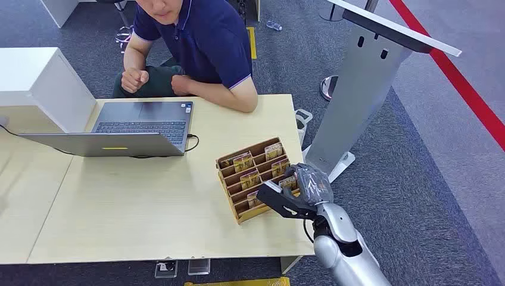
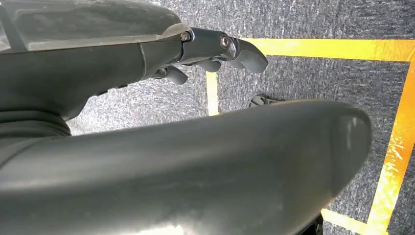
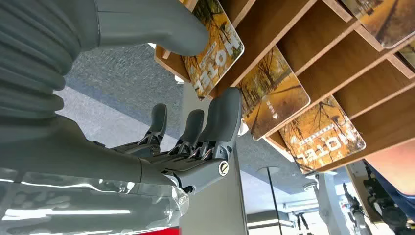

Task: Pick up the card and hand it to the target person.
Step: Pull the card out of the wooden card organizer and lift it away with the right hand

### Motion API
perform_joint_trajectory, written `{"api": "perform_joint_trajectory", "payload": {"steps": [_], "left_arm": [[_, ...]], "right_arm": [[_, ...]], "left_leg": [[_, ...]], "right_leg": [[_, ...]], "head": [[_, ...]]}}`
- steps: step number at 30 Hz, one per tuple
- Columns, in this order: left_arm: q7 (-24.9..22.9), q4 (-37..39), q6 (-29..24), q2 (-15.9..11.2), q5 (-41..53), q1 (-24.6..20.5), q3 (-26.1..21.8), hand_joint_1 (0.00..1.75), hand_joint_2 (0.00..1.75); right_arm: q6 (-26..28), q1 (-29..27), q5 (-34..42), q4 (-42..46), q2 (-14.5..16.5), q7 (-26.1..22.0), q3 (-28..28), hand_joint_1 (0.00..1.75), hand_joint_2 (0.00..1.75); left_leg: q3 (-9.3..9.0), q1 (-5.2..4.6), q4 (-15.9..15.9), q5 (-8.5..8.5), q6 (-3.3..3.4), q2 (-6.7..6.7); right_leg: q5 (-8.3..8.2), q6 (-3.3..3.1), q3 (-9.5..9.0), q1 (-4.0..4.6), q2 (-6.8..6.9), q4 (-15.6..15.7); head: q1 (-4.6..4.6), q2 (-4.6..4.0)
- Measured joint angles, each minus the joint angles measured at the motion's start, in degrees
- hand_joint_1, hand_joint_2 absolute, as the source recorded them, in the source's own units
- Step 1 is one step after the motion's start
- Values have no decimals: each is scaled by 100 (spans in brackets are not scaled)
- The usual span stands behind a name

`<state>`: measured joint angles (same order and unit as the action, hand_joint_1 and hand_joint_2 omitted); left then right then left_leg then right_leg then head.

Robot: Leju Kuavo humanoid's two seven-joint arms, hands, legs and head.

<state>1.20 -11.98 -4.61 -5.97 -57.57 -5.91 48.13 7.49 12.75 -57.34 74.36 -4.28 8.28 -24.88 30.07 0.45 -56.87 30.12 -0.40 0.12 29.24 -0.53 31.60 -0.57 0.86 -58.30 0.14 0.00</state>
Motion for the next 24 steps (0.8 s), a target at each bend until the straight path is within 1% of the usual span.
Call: {"api": "perform_joint_trajectory", "payload": {"steps": [24], "left_arm": [[0,0,0,0,-6,3,-6,0,0]], "right_arm": [[36,-2,-45,-249,39,22,-8,88,175]], "left_leg": [[0,0,0,0,0,0]], "right_leg": [[0,0,0,0,0,0]], "head": [[1,0]]}}
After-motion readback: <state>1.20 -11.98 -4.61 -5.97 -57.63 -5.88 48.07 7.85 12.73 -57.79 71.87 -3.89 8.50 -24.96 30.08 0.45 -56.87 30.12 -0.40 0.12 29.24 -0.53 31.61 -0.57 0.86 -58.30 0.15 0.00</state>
